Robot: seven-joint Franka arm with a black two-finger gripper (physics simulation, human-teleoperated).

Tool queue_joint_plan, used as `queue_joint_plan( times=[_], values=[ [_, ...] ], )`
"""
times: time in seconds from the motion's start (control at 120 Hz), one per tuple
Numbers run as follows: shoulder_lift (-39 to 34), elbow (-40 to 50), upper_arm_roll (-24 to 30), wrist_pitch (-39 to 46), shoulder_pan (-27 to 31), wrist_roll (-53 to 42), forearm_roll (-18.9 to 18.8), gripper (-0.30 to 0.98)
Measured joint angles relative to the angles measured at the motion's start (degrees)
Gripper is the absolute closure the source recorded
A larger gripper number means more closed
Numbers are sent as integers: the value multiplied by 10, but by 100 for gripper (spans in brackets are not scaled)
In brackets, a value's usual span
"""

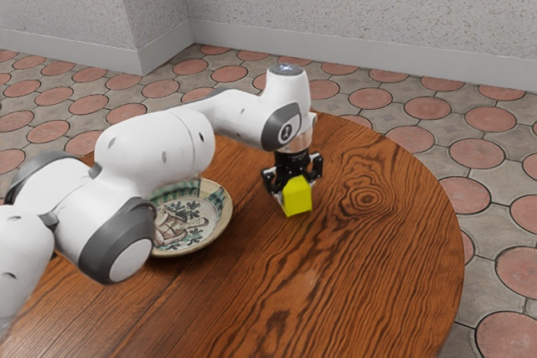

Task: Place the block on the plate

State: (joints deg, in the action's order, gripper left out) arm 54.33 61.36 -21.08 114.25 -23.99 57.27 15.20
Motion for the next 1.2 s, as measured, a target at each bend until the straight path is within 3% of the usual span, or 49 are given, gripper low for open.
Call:
queue_joint_plan(
  times=[0.267, 0.417, 0.592, 0.792, 1.1, 1.2],
  values=[
    [-101, 90, 3, -11, 23, 10, -3, 25],
    [-201, 198, 32, -13, 62, 14, -41, 26],
    [-289, 326, 63, 5, 145, 18, -88, 25],
    [-330, 443, 78, 65, 194, 21, -106, 26],
    [-327, 465, 95, 107, 212, 25, -110, 24],
    [-326, 467, 97, 112, 215, 26, -110, 16]
  ],
)
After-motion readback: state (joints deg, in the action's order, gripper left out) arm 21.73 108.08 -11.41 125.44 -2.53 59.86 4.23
